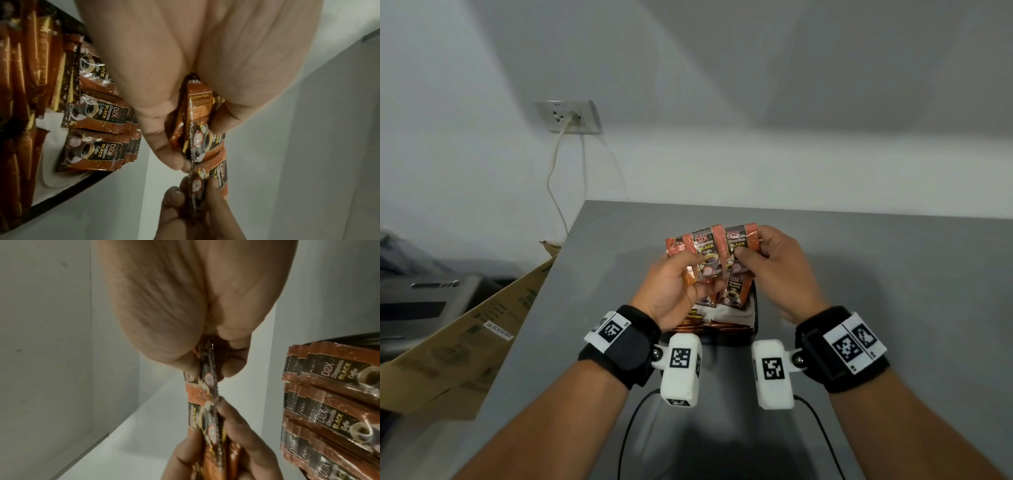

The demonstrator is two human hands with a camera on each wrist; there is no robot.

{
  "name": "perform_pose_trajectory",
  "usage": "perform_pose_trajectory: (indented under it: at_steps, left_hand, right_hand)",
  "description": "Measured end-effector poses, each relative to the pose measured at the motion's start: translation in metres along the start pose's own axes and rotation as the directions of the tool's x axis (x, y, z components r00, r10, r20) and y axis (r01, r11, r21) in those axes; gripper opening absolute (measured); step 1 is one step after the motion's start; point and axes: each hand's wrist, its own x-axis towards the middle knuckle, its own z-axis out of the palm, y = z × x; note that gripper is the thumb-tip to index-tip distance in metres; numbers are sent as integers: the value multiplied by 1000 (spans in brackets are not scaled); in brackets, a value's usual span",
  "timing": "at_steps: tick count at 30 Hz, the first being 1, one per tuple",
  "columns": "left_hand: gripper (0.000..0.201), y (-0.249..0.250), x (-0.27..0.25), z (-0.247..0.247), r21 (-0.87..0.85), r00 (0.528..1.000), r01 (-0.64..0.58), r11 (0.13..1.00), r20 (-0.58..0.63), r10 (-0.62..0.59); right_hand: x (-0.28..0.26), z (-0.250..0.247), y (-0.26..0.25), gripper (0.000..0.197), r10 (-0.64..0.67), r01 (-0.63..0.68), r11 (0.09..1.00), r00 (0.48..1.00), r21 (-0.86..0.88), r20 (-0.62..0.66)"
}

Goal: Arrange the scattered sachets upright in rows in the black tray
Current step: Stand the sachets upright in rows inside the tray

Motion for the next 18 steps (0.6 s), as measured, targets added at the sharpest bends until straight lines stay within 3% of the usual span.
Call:
perform_pose_trajectory:
  at_steps: [3,5,11,14,18]
  left_hand:
    - [11,2,0,-2,52,999,-23,998,-46,25]
    - [5,3,0,-2,72,997,-37,997,-70,42]
    - [18,1,-3,8,132,997,-64,989,-35,69]
    - [21,1,-4,8,62,999,-41,997,-15,42]
    - [33,3,-5,1,-32,999,21,999,-34,-22]
  right_hand:
    - [4,-11,-4,14,101,-82,974,991,212,-83]
    - [6,-17,-7,12,141,-112,926,988,360,-57]
    - [-2,3,-8,20,178,-203,950,976,237,123]
    - [-4,8,-10,22,215,-237,928,971,289,105]
    - [0,-3,-13,21,242,-205,868,970,452,-24]
